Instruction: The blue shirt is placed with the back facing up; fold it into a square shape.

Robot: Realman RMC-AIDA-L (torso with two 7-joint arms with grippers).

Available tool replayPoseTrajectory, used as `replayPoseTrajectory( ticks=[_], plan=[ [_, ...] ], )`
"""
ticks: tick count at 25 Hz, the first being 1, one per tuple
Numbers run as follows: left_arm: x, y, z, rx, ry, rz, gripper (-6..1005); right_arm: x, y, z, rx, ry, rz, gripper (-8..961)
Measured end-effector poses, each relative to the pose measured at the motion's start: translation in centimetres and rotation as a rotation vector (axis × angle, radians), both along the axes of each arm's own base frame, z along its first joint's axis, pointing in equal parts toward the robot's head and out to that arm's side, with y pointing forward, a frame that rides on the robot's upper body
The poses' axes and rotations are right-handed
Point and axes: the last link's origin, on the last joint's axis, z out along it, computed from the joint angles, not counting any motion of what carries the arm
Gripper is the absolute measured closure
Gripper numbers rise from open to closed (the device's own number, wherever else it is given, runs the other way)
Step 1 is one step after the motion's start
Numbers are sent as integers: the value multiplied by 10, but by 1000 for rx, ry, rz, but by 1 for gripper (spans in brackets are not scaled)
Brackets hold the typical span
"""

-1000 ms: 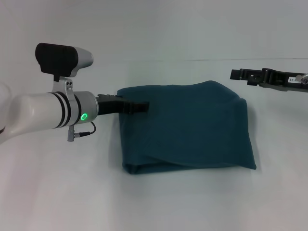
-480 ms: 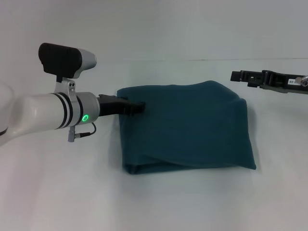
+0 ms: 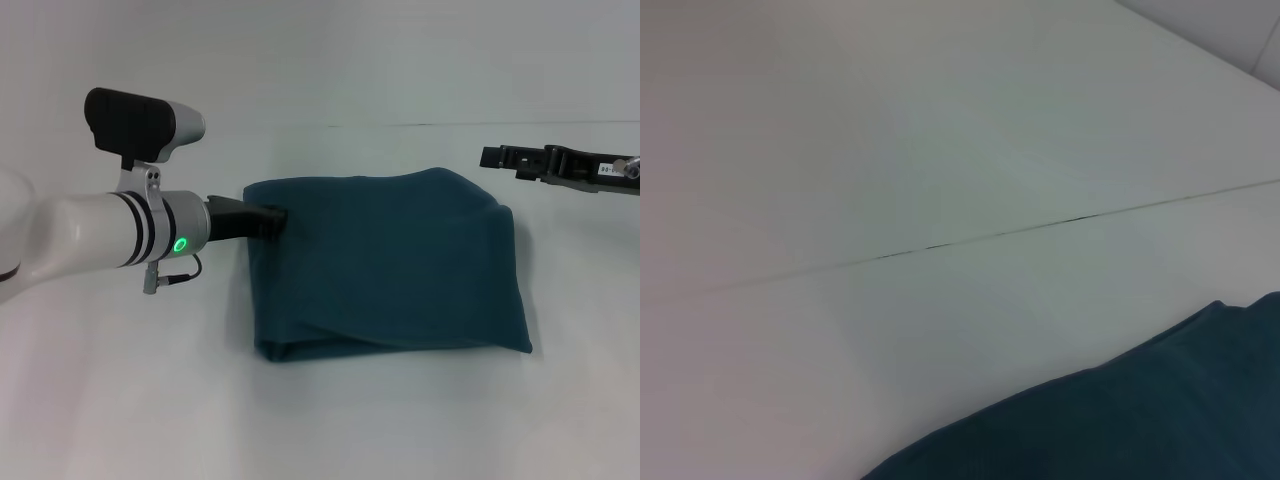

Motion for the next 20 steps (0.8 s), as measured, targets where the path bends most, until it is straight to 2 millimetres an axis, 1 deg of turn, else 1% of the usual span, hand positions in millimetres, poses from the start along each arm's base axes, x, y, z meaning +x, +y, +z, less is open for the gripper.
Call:
replayPoseTrajectory(
  ticks=[3, 9, 20],
  plan=[
    [1, 0, 0, 0, 0, -2, 816, 0, 0, 0, 1, -1, -1, 99],
    [1, 1, 0, 3, 2, -3, 937, 0, 0, -1, 4, -2, -4, 100],
    [-1, 6, 7, 42, -12, 22, 922, 1, 1, -3, 9, -8, -10, 100]
  ],
)
